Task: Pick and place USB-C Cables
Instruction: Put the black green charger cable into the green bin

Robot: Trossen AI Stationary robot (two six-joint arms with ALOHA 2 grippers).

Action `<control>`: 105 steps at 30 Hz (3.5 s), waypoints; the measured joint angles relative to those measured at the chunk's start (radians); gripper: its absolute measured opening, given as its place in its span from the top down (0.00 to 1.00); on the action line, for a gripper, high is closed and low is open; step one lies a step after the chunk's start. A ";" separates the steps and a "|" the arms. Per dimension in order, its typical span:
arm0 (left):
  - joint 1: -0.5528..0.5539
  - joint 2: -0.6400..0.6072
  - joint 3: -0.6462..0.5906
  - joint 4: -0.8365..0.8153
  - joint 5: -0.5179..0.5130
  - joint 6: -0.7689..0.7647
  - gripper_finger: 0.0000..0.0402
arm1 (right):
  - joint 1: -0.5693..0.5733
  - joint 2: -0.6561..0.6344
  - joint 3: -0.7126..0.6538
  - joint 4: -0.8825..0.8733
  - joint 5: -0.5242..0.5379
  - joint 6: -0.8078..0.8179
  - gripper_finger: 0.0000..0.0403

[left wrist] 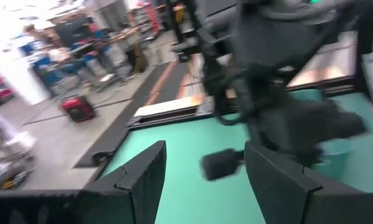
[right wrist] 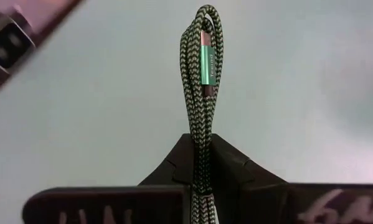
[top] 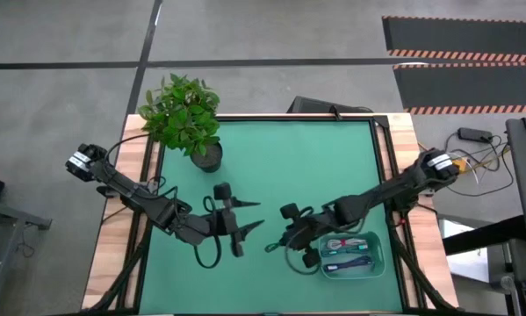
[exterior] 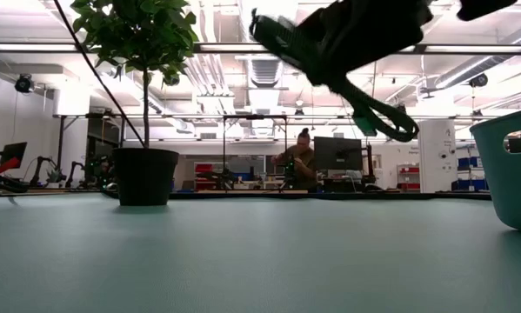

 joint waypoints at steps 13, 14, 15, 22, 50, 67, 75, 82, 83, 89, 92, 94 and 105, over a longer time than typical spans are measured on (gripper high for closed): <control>0.008 0.000 -0.011 0.061 0.122 0.023 0.50 | -0.001 -0.188 -0.402 0.794 0.081 -0.043 0.96; 0.009 0.000 -0.013 0.068 0.122 0.023 0.50 | -0.001 -0.189 -0.419 0.845 0.091 -0.047 0.96; 0.009 0.000 -0.017 0.078 0.123 0.024 0.50 | -0.001 -0.187 -0.432 0.892 0.102 -0.054 0.96; 0.016 0.000 -0.047 0.144 0.130 0.031 0.50 | 0.000 -0.176 -0.475 1.082 0.110 -0.086 0.96; 0.022 0.000 -0.069 0.191 0.138 0.049 0.50 | 0.088 -0.209 -0.493 1.210 0.241 -0.074 0.96; 0.022 0.000 -0.077 0.190 0.138 0.050 0.50 | 0.095 -0.344 -0.314 0.496 0.296 0.191 0.96; 0.022 0.000 -0.078 0.190 0.138 0.050 0.50 | 0.124 -0.342 -0.116 -0.037 0.293 0.396 0.96; 0.022 0.000 -0.079 0.190 0.138 0.050 0.50 | 0.142 -0.343 0.020 -0.461 0.218 0.638 0.96; 0.022 0.000 -0.079 0.190 0.138 0.050 0.50 | 0.145 -0.343 0.032 -0.512 0.182 0.670 0.96; 0.022 0.000 -0.079 0.190 0.137 0.049 0.50 | 0.173 -0.343 0.026 -0.703 -0.056 0.829 0.96; 0.023 0.000 -0.079 0.190 0.137 0.049 0.50 | 0.196 -0.343 -0.005 -0.731 -0.081 0.855 0.96; 0.023 0.000 -0.079 0.190 0.137 0.049 0.50 | 0.204 -0.343 -0.023 -0.733 -0.093 0.873 0.96; 0.023 0.000 -0.079 0.191 0.137 0.049 0.50 | 0.236 -0.343 -0.104 -0.734 -0.159 0.892 0.96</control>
